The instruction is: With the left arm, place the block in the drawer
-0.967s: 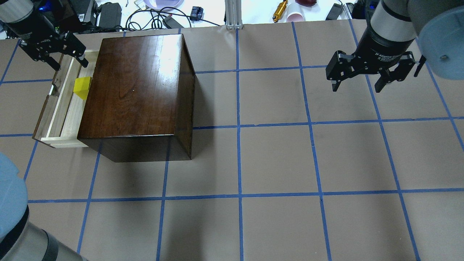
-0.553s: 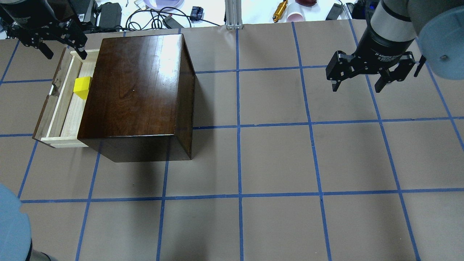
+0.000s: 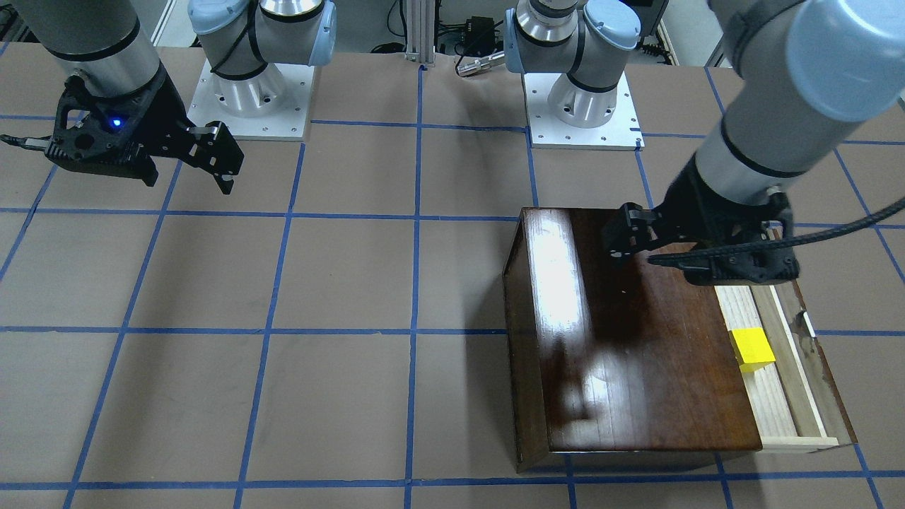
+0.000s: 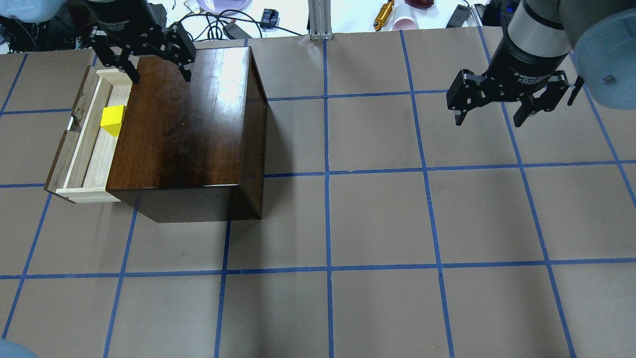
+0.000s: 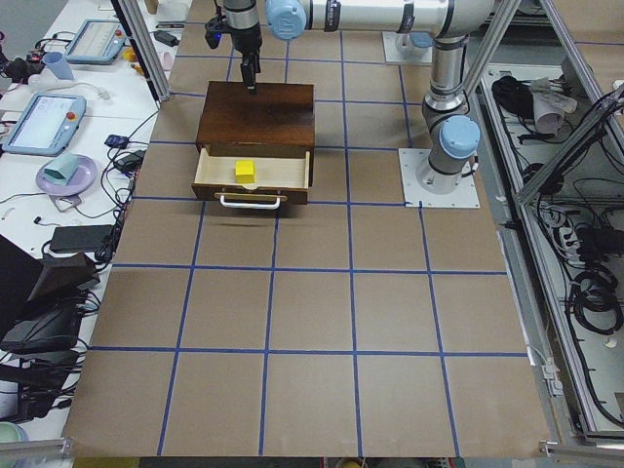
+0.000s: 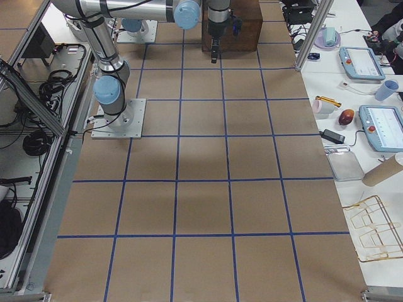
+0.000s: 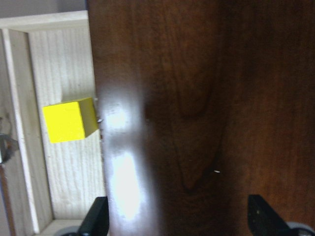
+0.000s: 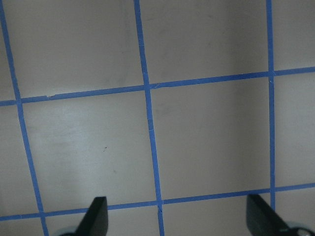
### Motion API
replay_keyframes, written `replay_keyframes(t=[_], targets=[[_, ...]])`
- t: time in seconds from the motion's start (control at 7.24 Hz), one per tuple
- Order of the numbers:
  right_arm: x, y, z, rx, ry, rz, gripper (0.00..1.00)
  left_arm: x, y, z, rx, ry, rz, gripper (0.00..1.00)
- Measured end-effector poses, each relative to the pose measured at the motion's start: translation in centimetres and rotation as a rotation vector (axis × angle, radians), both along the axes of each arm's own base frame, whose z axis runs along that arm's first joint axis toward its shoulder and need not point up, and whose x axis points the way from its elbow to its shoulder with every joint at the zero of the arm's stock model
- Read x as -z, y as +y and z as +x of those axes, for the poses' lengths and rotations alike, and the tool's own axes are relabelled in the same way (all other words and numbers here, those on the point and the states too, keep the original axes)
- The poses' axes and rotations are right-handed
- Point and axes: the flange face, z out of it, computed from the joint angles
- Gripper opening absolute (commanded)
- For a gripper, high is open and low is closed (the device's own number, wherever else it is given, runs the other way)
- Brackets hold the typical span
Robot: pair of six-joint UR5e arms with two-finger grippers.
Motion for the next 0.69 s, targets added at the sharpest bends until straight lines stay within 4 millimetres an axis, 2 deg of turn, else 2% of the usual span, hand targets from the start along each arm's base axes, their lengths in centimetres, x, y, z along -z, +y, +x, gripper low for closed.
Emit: replay_keyframes(t=[0.14, 0.28, 0.69], targets=[[0.0, 0.0, 0.0, 0.0, 0.0, 0.001, 1.0, 0.8, 1.2, -2.0, 0.004, -0.001, 0.007, 1.0], [0.0, 0.0, 0.0, 0.0, 0.0, 0.001, 1.0, 1.3, 2.4, -2.9, 0.013, 0.0, 0.015, 1.0], [0.0, 0.0, 0.0, 0.0, 0.001, 0.0, 1.0, 1.2, 5.5, -2.5, 0.059, 0.002, 0.021, 1.0]])
